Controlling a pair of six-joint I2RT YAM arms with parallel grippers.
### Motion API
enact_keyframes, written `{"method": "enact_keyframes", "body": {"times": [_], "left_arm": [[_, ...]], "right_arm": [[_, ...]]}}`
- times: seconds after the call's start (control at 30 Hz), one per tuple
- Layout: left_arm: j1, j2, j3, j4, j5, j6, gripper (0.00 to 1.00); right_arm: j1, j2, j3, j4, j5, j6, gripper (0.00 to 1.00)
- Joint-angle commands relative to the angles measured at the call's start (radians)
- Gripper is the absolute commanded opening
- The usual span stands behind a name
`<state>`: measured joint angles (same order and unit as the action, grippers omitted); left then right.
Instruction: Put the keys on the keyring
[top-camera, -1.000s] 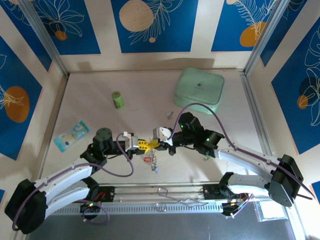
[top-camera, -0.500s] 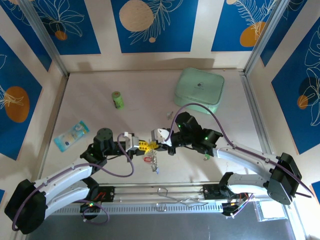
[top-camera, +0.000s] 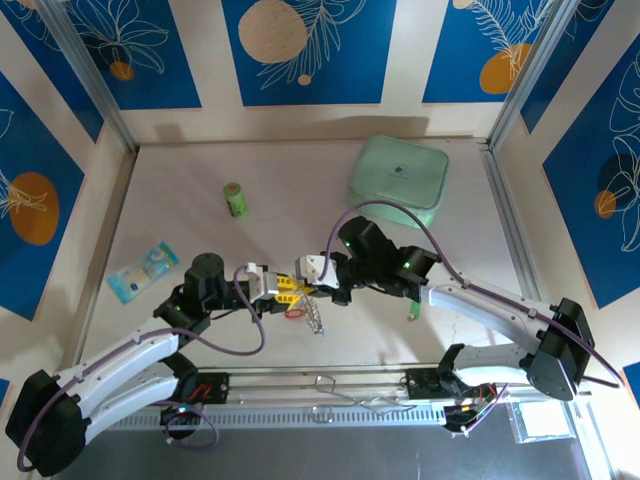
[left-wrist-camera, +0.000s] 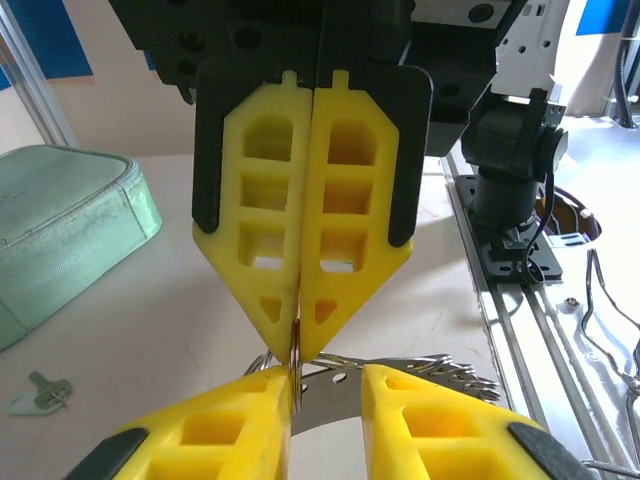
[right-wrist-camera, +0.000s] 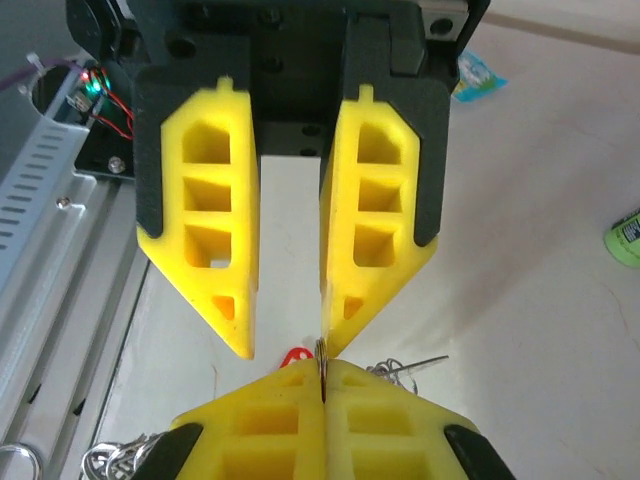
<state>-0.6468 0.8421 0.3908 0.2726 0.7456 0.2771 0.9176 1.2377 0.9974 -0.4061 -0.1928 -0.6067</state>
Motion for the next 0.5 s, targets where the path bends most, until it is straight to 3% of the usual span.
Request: {"method": "enact_keyframes", "body": {"times": [0.0, 0.47], "left_arm": [[-0.015, 0.0, 0.038, -0.095, -0.008, 0.051, 0.23], [-0.03, 0.035, 0.054, -0.086, -0.048, 0.061, 0.15]], "right_arm": [[0.018, 0.018, 0.062, -0.102, 0.055, -0.051, 0.0], [0.066, 0.066, 0.119, -0.122, 0.047, -0.034, 0.0]]}}
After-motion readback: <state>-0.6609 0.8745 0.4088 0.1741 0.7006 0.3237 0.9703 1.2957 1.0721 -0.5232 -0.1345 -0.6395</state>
